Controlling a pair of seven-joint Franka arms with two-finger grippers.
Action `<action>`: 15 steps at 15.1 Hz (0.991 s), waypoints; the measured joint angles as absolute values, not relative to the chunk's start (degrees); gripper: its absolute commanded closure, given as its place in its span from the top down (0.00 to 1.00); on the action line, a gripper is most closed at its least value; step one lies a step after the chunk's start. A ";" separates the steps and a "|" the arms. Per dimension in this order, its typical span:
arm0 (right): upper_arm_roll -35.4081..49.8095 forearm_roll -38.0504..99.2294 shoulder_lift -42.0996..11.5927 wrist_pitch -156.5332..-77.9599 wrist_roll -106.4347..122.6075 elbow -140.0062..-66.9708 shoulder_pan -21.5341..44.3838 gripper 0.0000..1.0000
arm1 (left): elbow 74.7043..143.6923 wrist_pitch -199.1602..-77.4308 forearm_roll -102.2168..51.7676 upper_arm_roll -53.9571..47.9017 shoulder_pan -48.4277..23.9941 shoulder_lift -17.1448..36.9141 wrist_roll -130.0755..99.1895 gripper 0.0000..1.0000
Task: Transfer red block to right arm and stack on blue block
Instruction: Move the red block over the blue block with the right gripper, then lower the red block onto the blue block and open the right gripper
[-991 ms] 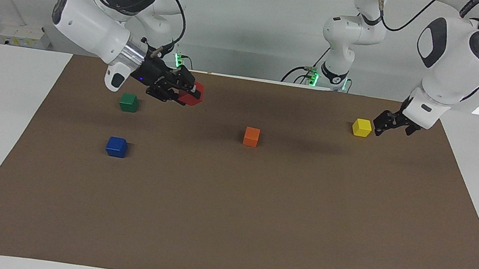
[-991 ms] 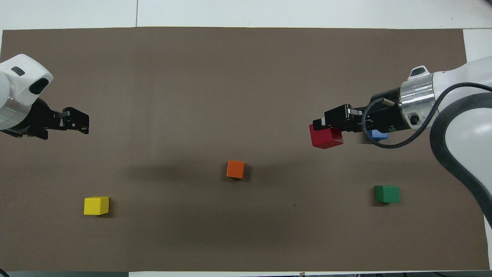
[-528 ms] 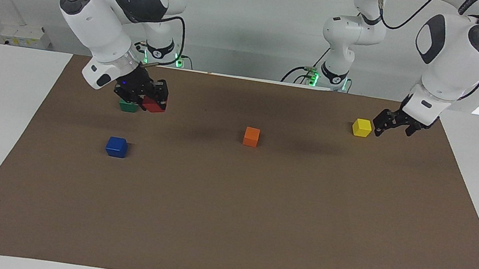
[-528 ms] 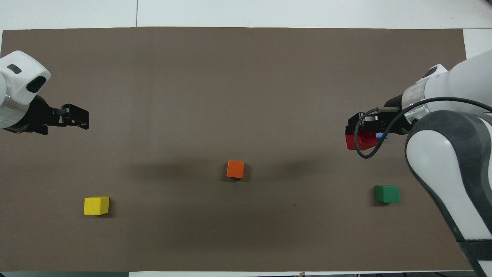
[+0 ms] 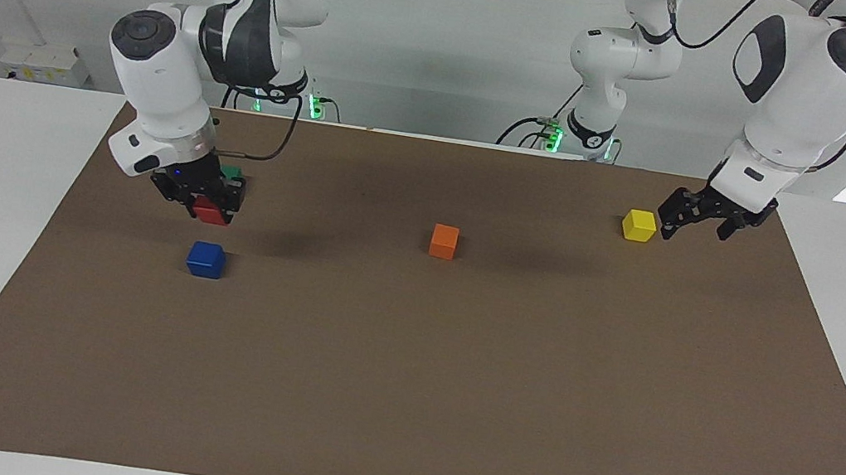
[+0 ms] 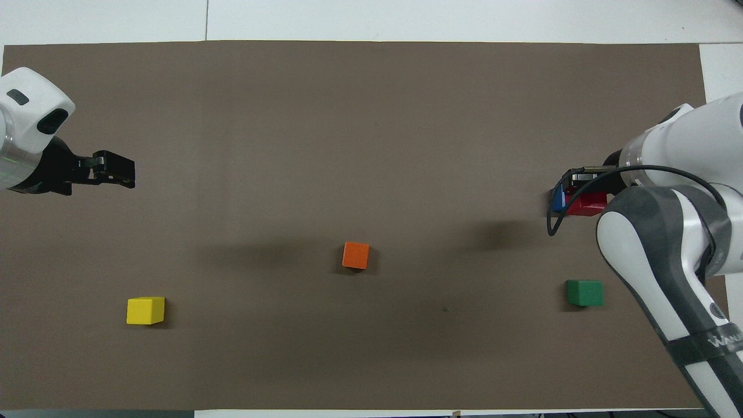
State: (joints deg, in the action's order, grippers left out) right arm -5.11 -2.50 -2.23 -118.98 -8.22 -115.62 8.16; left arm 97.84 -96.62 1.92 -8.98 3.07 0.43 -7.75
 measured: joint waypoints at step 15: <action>-5.08 -8.48 -9.59 -136.86 -16.60 -119.37 5.65 0.00 | 97.67 -96.05 1.46 -8.74 2.82 0.09 -5.13 1.00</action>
State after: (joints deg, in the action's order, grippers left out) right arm -5.08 -8.48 -9.59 -136.86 -16.60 -119.37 5.65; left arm 97.67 -96.05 1.46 -8.74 2.82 0.09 -5.13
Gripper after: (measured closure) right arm 0.441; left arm 0.000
